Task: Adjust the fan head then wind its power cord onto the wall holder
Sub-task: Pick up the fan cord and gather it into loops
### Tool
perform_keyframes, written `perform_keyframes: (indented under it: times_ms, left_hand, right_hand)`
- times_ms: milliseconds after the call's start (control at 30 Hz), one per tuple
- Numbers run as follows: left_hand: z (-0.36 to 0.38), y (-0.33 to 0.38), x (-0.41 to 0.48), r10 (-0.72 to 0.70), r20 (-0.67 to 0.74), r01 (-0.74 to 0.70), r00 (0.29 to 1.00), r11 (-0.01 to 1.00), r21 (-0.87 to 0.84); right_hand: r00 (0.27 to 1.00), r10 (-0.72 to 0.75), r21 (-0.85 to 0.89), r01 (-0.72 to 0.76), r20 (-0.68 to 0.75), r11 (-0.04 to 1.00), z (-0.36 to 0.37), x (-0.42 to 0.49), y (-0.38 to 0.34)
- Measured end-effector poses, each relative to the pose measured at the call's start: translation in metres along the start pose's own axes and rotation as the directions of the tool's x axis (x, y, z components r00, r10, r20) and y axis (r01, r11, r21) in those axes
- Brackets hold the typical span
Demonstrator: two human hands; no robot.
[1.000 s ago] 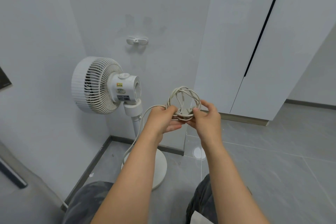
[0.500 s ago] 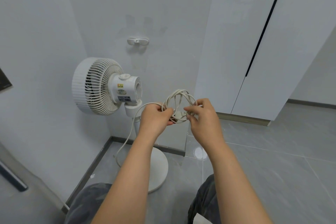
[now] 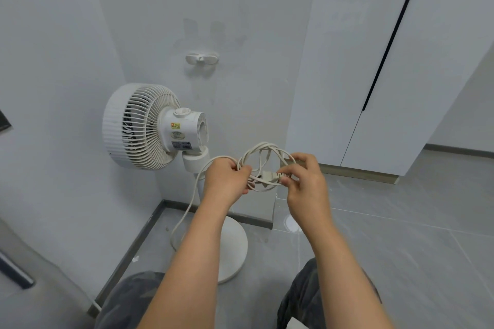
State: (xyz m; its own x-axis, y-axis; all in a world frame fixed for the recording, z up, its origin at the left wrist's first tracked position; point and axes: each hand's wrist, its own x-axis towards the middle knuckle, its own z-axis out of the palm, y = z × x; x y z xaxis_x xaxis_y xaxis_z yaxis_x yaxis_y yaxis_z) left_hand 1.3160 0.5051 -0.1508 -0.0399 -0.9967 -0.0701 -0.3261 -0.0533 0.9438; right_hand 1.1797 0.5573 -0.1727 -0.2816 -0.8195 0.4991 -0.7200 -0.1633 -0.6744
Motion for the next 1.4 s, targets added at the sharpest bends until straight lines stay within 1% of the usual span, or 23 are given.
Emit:
perform_keyframes:
  times_ms: [100, 233, 400, 533, 600, 700, 767, 833, 867, 900, 933, 967, 1033, 1133, 1200, 1300, 1400]
  left_hand:
    - [-0.001, 0.001, 0.004, 0.030, -0.016, -0.029, 0.999, 0.998, 0.057]
    - [-0.001, -0.002, 0.006, 0.021, -0.027, -0.019, 0.999, 0.998, 0.063]
    - [-0.001, -0.006, 0.006, 0.001, -0.016, 0.000, 1.000, 0.999, 0.051]
    - [-0.003, -0.005, 0.006, 0.010, -0.009, -0.010, 1.000, 0.998, 0.063]
    - [-0.004, -0.002, 0.005, 0.015, 0.010, -0.016, 1.000, 0.999, 0.043]
    - [-0.007, 0.002, 0.004, 0.032, 0.075, -0.031, 0.997, 0.999, -0.009]
    - [-0.009, 0.003, 0.003, 0.033, 0.112, -0.032, 0.993, 0.999, -0.013]
    - [-0.009, 0.002, 0.001, 0.016, 0.146, -0.016, 0.989, 1.000, -0.003]
    - [-0.009, 0.001, -0.001, 0.006, 0.161, -0.005, 0.987, 1.000, -0.007]
    - [-0.008, 0.000, -0.002, -0.001, 0.167, 0.004, 0.986, 1.000, -0.018]
    - [-0.007, 0.000, -0.002, -0.005, 0.161, 0.010, 0.987, 1.000, -0.028]
    - [-0.007, -0.001, -0.002, -0.008, 0.146, 0.014, 0.989, 0.999, -0.038]
    - [-0.008, -0.002, -0.002, -0.025, 0.121, 0.032, 0.992, 0.998, -0.058]
    - [-0.008, -0.004, -0.002, -0.046, 0.112, 0.056, 0.993, 0.995, -0.085]
    - [-0.008, -0.003, -0.004, -0.051, 0.115, 0.065, 0.992, 0.990, -0.122]
    - [-0.007, 0.001, -0.006, -0.059, 0.148, 0.095, 0.987, 0.964, -0.247]
    - [-0.009, 0.002, -0.007, -0.036, 0.145, 0.073, 0.989, 0.963, -0.258]
  right_hand:
    - [1.000, -0.010, 0.022, 0.010, -0.016, 1.000, 0.000, 0.002, 0.001]
    - [0.997, -0.012, 0.074, 0.018, -0.073, 0.997, 0.003, 0.000, 0.000]
    - [0.999, 0.019, 0.156, -0.014, -0.028, 0.988, 0.001, -0.001, -0.001]
    - [0.999, -0.004, 0.185, 0.013, -0.051, 0.983, 0.004, -0.003, 0.000]
    - [0.997, -0.005, 0.201, 0.019, -0.074, 0.979, 0.005, -0.003, 0.001]
    - [0.995, 0.044, 0.229, -0.021, -0.095, 0.973, 0.005, -0.001, 0.005]
    - [0.989, 0.061, 0.206, -0.032, -0.134, 0.978, 0.005, 0.000, 0.006]
    - [0.980, 0.066, 0.127, -0.043, -0.189, 0.991, 0.002, 0.001, 0.006]
    - [0.977, 0.079, 0.099, -0.061, -0.197, 0.993, 0.000, 0.002, 0.005]
    - [0.977, 0.104, 0.106, -0.086, -0.187, 0.991, -0.002, 0.004, 0.003]
    - [0.977, 0.144, 0.163, -0.117, -0.160, 0.980, -0.005, 0.005, 0.000]
    - [0.973, 0.194, 0.258, -0.158, -0.123, 0.953, -0.007, 0.007, -0.002]
    - [0.948, 0.311, 0.464, -0.246, -0.068, 0.851, -0.013, 0.011, -0.005]
    - [0.887, 0.462, 0.633, -0.342, -0.028, 0.695, -0.020, 0.016, -0.011]
    - [0.857, 0.515, 0.695, -0.373, 0.005, 0.615, -0.021, 0.017, -0.014]
    - [0.812, 0.583, 0.706, -0.421, 0.014, 0.569, -0.019, 0.020, -0.012]
    - [0.765, 0.644, 0.700, -0.467, 0.013, 0.540, -0.018, 0.022, -0.010]
